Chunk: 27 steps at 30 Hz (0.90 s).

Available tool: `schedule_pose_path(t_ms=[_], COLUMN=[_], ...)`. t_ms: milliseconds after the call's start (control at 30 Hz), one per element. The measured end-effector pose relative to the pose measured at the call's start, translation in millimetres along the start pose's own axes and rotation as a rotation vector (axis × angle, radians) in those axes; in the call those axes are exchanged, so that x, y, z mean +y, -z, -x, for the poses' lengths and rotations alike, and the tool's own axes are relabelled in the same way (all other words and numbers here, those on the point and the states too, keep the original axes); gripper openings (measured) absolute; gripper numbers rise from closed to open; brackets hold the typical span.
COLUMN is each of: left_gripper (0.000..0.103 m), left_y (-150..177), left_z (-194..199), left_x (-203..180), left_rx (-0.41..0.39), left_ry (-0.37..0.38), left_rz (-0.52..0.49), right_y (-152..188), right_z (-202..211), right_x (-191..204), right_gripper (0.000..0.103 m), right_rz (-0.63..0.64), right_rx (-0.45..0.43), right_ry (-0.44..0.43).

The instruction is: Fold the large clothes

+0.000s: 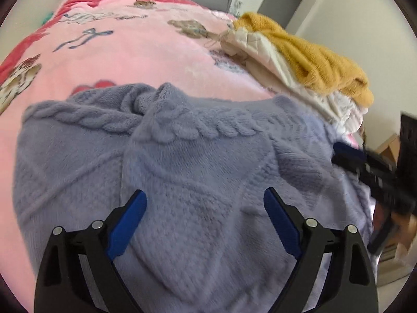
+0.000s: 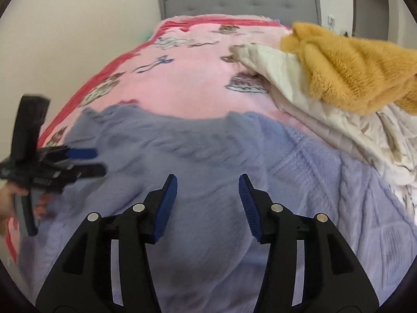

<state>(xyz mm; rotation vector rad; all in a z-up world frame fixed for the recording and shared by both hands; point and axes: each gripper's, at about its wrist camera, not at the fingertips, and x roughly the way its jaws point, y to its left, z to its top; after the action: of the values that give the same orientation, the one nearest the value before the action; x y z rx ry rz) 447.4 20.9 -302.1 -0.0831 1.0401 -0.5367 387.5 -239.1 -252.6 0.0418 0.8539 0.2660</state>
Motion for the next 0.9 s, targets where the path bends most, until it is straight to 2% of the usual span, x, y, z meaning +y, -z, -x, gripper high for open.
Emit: schedule_pose_path(t_ms=[200,367,533,667,767,833,867,900], left_gripper=[0.09,0.09,0.09,0.09,0.09,0.09,0.091,0.094], left_y=[34,44,48,57,52,47,45,43], left_z=[20,6,3,1,7,20,31,40], left_x=[-8,-15,-9,-14,-19,-22,-26,-30], left_rx=[-0.057,-0.019,-0.02,-0.024,-0.022,-0.039,-0.066,-0.086], left_ry=[0.053,0.007,0.027,0.004,-0.018,-0.01,0.014,0.041], left_rz=[0.08,0.011,-0.002,-0.055,-0.057,-0.025,-0.004,0.01], right_y=[37,61,71,75,68,62,62,62], right_z=[21,-10,-20,-24,-11,21,38,56], right_x=[38,58,60,60,55,45,39,30], right_gripper=[0.047,0.048,0.048,0.051,0.054,0.065,0.073,0.076], right_rz=[0.047,0.138,0.147,0.157,0.076,-0.029,-0.073,-0.116], right_rx=[0.025,0.156,0.166,0.153,0.125,0.025,-0.019,-0.057], right_ry=[-0.056,-0.006,0.017,0.029,0.003,-0.024,-0.017,-0.002])
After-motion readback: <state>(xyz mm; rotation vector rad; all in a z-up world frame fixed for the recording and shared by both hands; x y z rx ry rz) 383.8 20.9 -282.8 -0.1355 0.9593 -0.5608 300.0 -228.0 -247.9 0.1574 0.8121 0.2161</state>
